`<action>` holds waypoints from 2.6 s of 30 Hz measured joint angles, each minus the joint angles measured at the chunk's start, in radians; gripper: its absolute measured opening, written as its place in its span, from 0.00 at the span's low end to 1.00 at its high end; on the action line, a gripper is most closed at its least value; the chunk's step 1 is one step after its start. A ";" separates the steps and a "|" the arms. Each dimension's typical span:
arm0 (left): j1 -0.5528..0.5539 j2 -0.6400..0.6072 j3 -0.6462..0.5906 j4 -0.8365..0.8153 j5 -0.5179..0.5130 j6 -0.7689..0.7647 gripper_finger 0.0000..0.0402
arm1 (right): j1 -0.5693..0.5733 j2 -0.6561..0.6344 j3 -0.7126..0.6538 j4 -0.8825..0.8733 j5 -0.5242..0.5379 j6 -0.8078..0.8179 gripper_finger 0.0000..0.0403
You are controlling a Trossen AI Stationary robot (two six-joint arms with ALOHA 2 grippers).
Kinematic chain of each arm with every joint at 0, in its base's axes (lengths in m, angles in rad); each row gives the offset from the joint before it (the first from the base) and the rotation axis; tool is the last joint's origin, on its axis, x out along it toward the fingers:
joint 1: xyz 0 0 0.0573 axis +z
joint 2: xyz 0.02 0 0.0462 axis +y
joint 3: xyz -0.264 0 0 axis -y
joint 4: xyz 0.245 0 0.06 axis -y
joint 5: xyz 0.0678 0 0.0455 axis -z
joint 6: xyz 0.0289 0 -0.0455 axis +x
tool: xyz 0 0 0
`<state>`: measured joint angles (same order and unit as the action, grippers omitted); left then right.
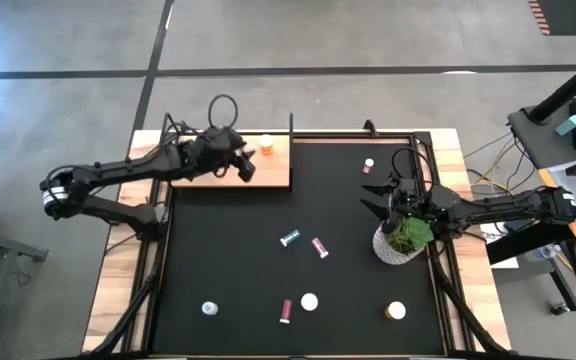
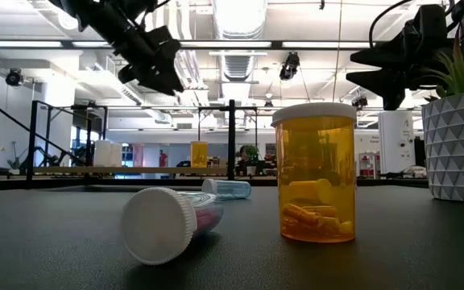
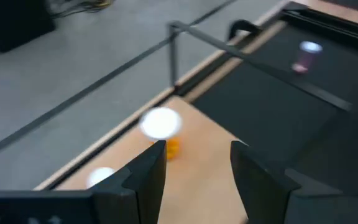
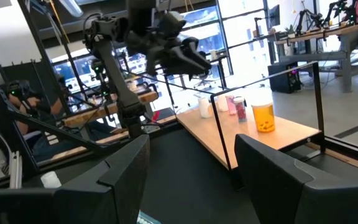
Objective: Pick and place medicine bottles onto shelf by color
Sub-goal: Put the white pill bottle into the shelf
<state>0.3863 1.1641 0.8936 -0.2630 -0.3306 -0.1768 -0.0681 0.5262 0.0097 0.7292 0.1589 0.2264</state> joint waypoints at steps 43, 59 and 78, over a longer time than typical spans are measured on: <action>-0.710 0.551 0.637 -0.247 0.023 -0.963 0.40 | 0.000 0.000 0.000 0.000 0.000 0.001 0.56; -1.000 0.550 0.653 -0.724 0.295 -1.968 0.41 | 0.000 0.000 0.000 0.000 0.000 0.000 0.56; -1.132 0.550 0.453 -0.895 0.430 -2.174 0.62 | 0.000 0.000 0.000 0.000 0.000 0.001 0.56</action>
<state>-0.7456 1.7142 1.3464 -1.1584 0.0991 -2.3511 -0.0681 0.5262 0.0097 0.7292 0.1589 0.2271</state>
